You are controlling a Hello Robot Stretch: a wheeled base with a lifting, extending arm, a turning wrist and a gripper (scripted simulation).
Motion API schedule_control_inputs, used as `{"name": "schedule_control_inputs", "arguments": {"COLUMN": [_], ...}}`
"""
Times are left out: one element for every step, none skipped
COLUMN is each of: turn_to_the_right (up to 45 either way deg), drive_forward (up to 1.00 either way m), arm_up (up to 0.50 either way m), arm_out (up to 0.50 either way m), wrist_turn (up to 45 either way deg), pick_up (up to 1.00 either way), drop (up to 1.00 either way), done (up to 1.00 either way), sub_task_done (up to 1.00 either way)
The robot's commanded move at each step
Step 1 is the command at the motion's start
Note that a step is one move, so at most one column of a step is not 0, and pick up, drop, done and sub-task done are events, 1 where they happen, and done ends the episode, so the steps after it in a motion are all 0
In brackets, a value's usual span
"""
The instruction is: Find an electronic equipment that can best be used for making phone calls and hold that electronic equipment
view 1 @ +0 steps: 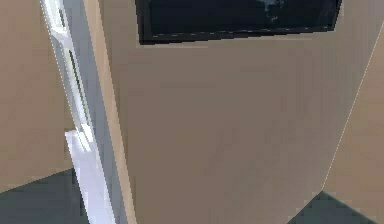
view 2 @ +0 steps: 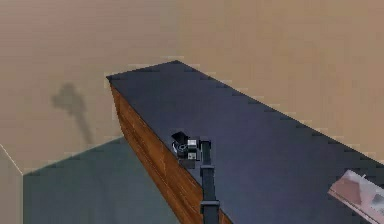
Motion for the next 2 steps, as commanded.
{"name": "schedule_control_inputs", "arguments": {"turn_to_the_right": [0.0,0.0], "drive_forward": [0.0,0.0], "arm_up": [0.0,0.1], "arm_out": [0.0,0.0], "wrist_turn": [0.0,0.0], "pick_up": [1.0,0.0], "drop": [0.0,0.0], "done": [0.0,0.0], "sub_task_done": [0.0,0.0]}}
